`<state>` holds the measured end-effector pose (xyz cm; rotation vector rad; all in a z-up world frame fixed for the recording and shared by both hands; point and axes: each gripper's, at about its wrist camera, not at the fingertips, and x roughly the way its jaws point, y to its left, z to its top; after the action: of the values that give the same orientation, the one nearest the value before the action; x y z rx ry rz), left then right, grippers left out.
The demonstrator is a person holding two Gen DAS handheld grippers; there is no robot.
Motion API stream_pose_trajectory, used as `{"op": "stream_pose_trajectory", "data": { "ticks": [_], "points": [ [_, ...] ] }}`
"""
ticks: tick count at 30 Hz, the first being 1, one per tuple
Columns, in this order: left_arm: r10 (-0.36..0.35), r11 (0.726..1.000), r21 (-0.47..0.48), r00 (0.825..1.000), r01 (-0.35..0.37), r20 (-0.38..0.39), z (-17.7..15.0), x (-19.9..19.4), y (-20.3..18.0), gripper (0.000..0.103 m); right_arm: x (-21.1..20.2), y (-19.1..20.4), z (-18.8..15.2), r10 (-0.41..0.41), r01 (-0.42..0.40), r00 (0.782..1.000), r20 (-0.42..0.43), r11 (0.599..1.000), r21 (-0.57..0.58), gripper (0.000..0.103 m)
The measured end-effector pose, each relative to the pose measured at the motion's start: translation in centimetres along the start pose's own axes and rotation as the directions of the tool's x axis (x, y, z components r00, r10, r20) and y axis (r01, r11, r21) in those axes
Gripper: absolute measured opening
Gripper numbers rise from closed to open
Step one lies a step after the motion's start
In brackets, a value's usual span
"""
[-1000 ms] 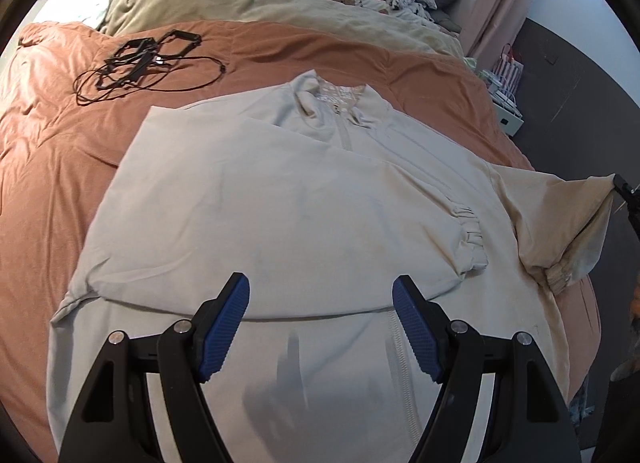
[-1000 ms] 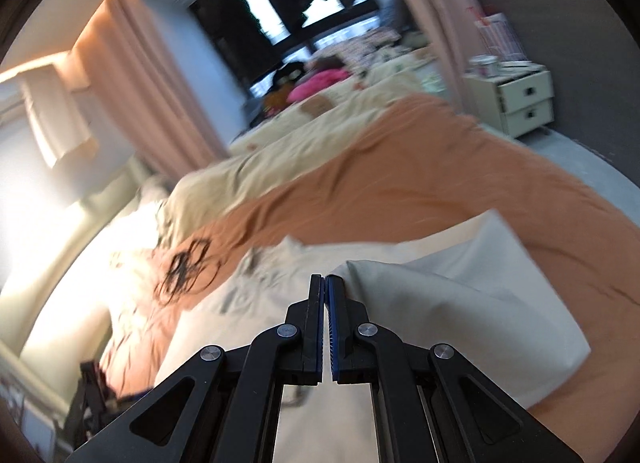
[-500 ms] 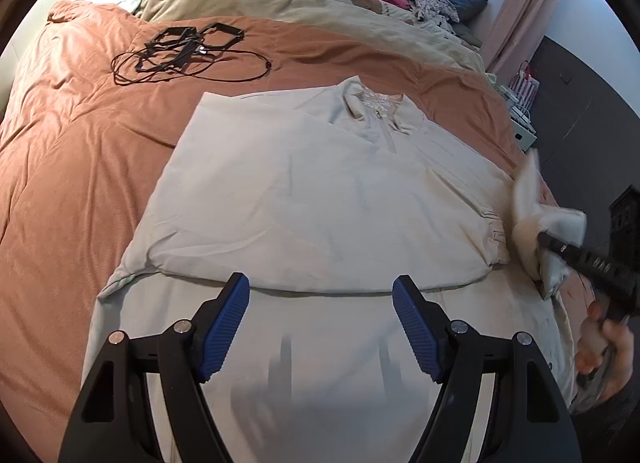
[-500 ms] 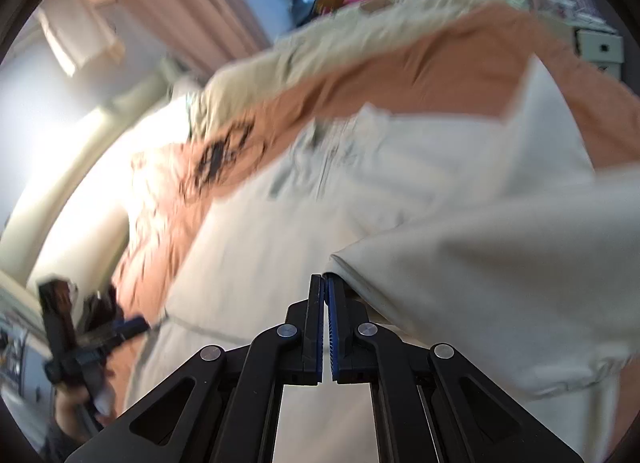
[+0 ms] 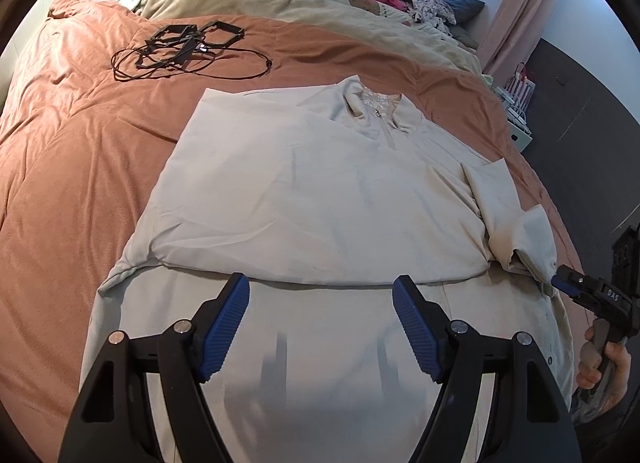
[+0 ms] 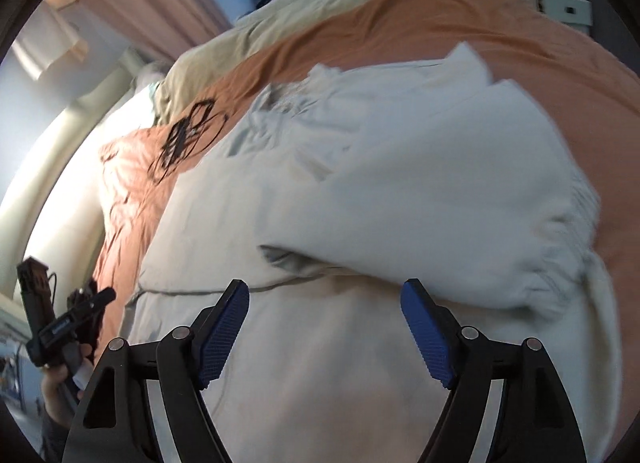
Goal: Fold large clothes
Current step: 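Lift the sleeve with the right tool and fold it across the jacket body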
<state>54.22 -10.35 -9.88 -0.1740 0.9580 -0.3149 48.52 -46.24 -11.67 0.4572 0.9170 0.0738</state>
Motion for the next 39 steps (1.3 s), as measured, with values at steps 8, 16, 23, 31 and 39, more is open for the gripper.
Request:
{"op": "stream_pose_trajectory", "data": {
  "ticks": [8, 16, 23, 31, 39],
  "points": [
    [-0.038, 0.999, 0.004, 0.999, 0.038, -0.003, -0.6, 0.4, -0.1, 0.075, -3.7, -7.5, -0.4, -0.098, 0.097, 0.995, -0.005, 0.978, 0.184, 0.079],
    [-0.028, 1.0, 0.005, 1.0, 0.028, -0.005, -1.3, -0.4, 1.8, 0.075, -0.2, -11.9, -0.5, -0.064, 0.062, 0.998, -0.008, 0.922, 0.383, 0.078],
    [0.014, 0.999, -0.029, 1.0, -0.014, 0.028, -1.6, -2.5, 5.4, 0.075, -1.0, -8.4, 2.3, -0.151, 0.124, 0.986, 0.074, 0.95, 0.287, 0.023],
    [-0.011, 0.996, -0.085, 0.998, 0.017, 0.064, -1.8, -4.5, 7.9, 0.075, -4.4, 1.6, 5.8, -0.138, 0.124, 0.975, 0.175, 0.988, 0.091, 0.016],
    [0.009, 0.991, -0.131, 0.995, 0.005, 0.1, -1.9, -6.9, 11.5, 0.075, -2.7, 11.9, 7.2, -0.094, 0.115, 0.978, 0.187, 0.988, -0.104, 0.013]
  ]
}}
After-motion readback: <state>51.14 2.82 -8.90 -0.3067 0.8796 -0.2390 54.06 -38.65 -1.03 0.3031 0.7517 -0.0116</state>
